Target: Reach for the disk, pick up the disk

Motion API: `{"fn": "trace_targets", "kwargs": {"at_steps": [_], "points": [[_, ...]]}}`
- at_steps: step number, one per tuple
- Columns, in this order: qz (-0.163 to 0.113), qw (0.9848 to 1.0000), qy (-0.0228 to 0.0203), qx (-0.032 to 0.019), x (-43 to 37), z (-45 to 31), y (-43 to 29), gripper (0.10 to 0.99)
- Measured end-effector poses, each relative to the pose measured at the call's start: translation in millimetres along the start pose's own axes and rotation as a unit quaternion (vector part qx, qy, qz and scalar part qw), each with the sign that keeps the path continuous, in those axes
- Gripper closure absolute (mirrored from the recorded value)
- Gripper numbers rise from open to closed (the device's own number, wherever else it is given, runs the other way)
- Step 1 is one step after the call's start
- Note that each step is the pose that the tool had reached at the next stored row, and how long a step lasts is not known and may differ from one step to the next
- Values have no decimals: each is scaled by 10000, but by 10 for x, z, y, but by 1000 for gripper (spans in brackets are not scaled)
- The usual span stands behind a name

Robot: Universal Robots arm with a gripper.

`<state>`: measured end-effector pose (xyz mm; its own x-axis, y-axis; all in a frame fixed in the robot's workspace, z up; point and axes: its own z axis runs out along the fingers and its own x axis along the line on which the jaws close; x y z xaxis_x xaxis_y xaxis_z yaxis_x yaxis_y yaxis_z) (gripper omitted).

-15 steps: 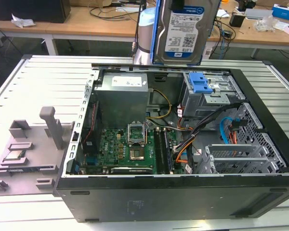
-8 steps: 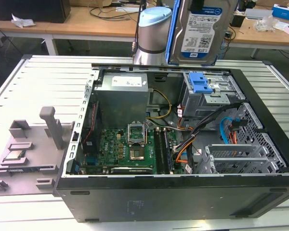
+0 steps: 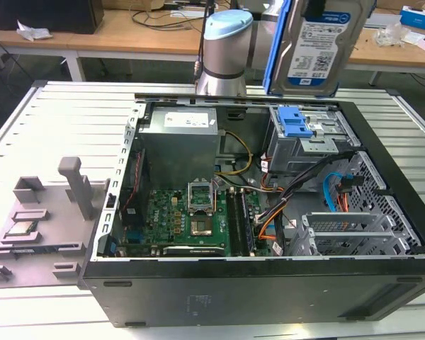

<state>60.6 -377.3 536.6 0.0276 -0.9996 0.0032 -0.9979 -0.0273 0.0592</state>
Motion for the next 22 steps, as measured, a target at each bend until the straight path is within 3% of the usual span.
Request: {"fn": "trace_targets", "kwargs": {"at_steps": [4, 6, 11, 22], "points": [[-1, 10000, 0, -4, 2, -10, -167, 722], [0, 10000, 0, -7, 4, -18, -300, 722], [0, 10000, 0, -12, 7, -32, -533, 722], [-1, 10000, -1, -22, 13, -57, -970, 722]]}}
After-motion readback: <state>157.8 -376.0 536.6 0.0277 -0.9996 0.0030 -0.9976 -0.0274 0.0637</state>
